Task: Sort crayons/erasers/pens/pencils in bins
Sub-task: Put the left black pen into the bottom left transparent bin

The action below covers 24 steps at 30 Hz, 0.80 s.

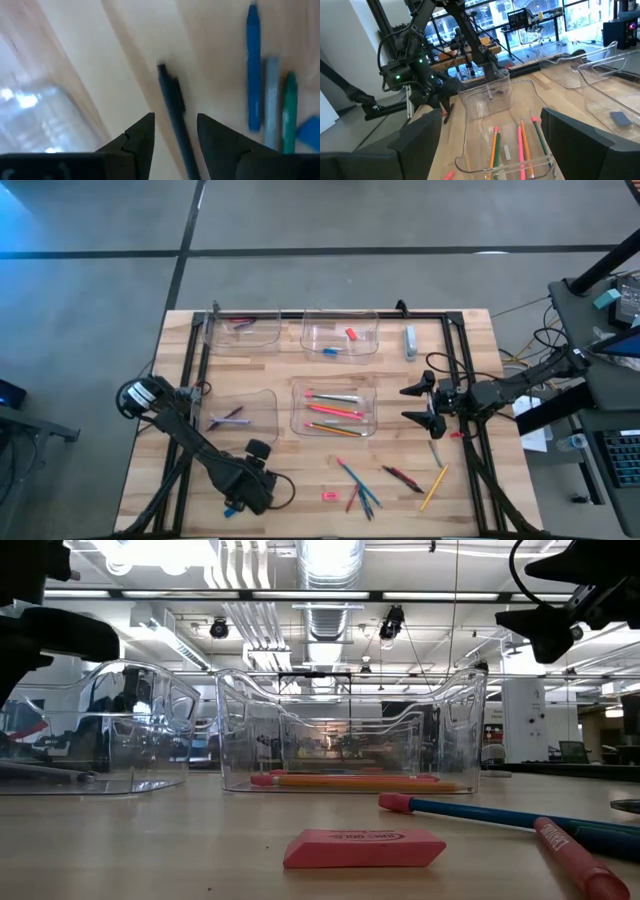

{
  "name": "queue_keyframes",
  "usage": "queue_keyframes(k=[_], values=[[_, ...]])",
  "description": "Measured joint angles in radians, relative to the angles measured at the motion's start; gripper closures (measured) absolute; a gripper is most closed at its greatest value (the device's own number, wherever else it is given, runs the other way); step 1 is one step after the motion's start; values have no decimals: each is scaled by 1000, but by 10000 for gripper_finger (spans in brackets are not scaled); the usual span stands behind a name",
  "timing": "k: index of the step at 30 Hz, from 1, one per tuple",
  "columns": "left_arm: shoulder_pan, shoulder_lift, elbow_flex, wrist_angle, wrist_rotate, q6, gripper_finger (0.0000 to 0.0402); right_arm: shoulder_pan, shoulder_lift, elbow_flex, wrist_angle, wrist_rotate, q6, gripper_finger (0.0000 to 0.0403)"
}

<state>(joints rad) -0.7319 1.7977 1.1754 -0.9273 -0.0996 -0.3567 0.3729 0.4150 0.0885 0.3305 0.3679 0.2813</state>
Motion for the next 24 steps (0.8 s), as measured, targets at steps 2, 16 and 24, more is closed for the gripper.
queue_keyframes(k=[2,16,24], values=[[0,1,5,-60,12,-4,270,0,0,-1,0,0,0,78],[-31,1,131,-240,-135,-59,270,0,0,-2,0,1,0,78],[-52,22,188,-66,-154,12,270,0,0,-4,0,1,10,78]])
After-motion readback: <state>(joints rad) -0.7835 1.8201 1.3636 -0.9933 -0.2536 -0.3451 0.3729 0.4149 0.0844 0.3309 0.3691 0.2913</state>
